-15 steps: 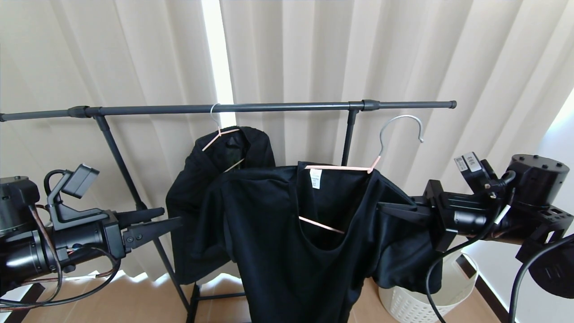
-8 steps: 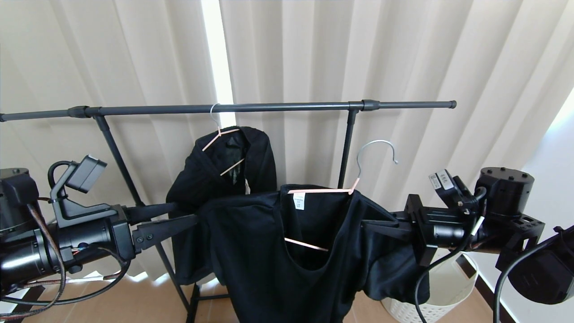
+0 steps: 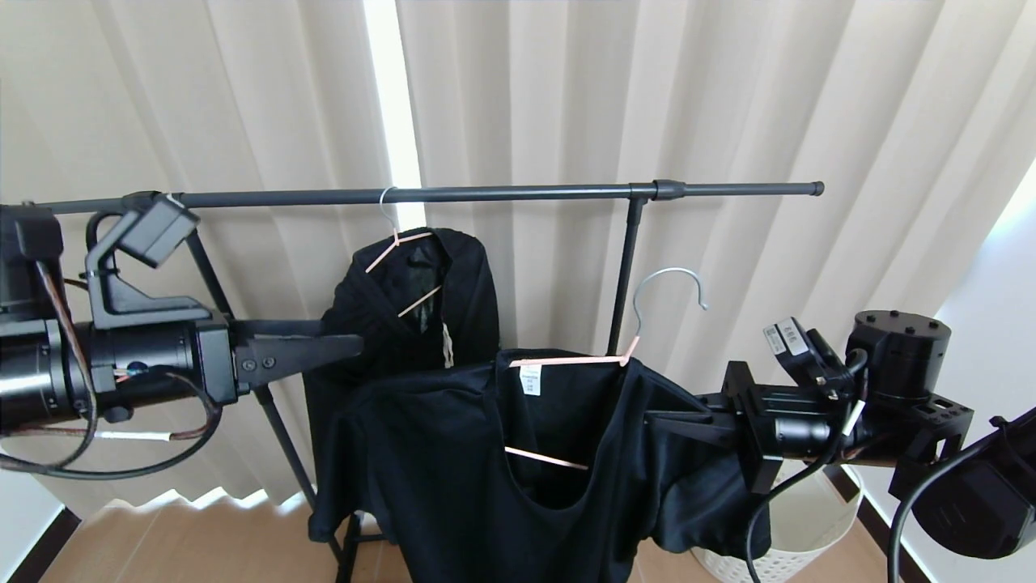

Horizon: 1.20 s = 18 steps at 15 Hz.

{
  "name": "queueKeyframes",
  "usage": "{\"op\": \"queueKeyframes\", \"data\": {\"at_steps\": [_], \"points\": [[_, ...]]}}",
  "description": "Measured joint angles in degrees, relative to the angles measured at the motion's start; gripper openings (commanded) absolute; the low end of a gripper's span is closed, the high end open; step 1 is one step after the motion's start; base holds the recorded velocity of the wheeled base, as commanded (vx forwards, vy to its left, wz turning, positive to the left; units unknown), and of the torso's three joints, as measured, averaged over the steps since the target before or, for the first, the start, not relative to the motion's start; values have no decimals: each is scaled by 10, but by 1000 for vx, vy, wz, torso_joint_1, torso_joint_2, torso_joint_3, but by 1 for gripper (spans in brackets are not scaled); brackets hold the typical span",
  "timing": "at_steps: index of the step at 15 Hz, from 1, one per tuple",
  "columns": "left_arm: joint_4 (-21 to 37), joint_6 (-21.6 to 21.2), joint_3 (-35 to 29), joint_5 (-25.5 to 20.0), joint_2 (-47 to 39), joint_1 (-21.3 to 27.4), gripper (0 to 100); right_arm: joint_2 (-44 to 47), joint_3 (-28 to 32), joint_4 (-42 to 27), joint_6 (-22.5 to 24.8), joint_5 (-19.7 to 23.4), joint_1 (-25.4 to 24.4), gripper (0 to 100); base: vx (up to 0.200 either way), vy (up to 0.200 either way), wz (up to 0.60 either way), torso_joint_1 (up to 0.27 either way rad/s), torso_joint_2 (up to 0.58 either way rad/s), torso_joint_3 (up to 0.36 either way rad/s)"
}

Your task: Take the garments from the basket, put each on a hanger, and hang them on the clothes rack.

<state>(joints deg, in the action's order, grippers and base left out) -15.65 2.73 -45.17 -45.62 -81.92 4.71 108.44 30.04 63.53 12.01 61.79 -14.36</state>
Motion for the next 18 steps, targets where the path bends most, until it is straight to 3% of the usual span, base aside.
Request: {"op": "queueKeyframes", "data": {"at_steps": [4,5,6,8,12,15,18], "points": [[208,-57,-167,49,-6,82,100,-7,-4,0,13,0,-2,0,0,0,0,0,0,0],[250,-83,-199,66,-16,104,100,-10,-5,0,13,0,-2,0,0,0,0,0,0,0],[267,-135,-222,86,-29,124,100,-14,-8,0,13,0,-4,0,0,0,0,0,0,0],[280,-202,-244,107,-56,157,100,-19,-12,0,14,0,-11,0,0,0,0,0,0,0],[281,-273,-251,103,-89,176,100,-23,-15,0,14,0,-21,0,0,0,0,0,0,0],[281,-285,-243,71,-97,186,100,-23,-14,0,14,0,-22,0,0,0,0,0,0,0],[281,-340,-211,62,-97,189,100,-25,-13,0,14,0,-22,0,0,0,0,0,0,0]]}}
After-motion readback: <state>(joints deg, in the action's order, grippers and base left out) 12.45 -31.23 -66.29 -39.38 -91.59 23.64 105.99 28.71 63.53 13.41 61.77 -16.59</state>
